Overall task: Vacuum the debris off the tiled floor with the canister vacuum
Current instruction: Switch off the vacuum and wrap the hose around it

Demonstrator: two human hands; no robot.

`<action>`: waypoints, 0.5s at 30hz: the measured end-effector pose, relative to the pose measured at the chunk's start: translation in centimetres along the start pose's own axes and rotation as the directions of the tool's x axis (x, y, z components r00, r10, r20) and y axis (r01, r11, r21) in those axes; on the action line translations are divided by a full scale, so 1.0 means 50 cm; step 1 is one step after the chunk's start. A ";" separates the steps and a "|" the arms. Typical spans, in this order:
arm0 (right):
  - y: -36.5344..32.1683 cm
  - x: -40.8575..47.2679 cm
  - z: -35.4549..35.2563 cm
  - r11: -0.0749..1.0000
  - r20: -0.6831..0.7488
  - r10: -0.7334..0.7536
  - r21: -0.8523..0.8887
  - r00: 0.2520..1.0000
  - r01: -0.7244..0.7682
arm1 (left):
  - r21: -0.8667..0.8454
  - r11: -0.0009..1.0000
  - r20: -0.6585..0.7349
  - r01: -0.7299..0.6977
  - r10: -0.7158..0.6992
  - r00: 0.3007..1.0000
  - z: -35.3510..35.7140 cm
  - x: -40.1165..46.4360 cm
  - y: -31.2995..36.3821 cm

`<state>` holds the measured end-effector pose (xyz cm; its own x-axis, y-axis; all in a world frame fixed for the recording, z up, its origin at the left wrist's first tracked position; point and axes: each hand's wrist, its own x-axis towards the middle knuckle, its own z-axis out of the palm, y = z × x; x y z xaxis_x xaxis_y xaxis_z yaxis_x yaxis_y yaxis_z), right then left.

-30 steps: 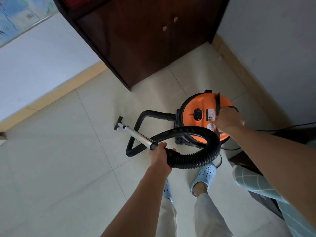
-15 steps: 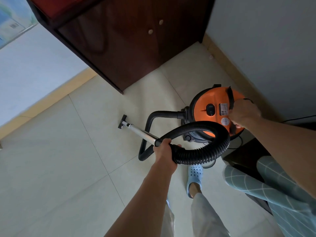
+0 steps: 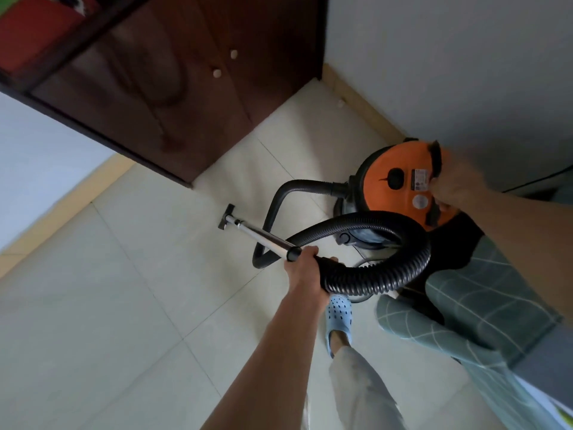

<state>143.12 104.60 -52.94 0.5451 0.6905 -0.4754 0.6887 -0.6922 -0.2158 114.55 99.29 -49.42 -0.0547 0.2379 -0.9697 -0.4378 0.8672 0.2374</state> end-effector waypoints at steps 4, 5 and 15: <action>0.026 0.007 -0.024 1.000 -0.022 -0.018 0.018 1.000 0.018 | 0.039 0.999 0.019 -0.002 0.001 1.000 0.049 -0.001 -0.017; 0.032 0.008 -0.027 0.999 -0.026 -0.018 0.030 0.999 0.019 | 0.042 0.999 0.030 -0.006 0.005 1.000 0.062 -0.001 -0.020; 0.109 0.064 -0.050 0.995 -0.023 0.067 0.078 0.997 -0.065 | 0.139 0.990 0.122 -0.035 0.018 0.992 0.172 -0.005 -0.028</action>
<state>149.83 103.55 -53.51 0.6010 0.6468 -0.4695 0.6122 -0.7502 -0.2499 122.86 101.79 -49.02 0.0470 0.3051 -0.9512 -0.3070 0.9105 0.2769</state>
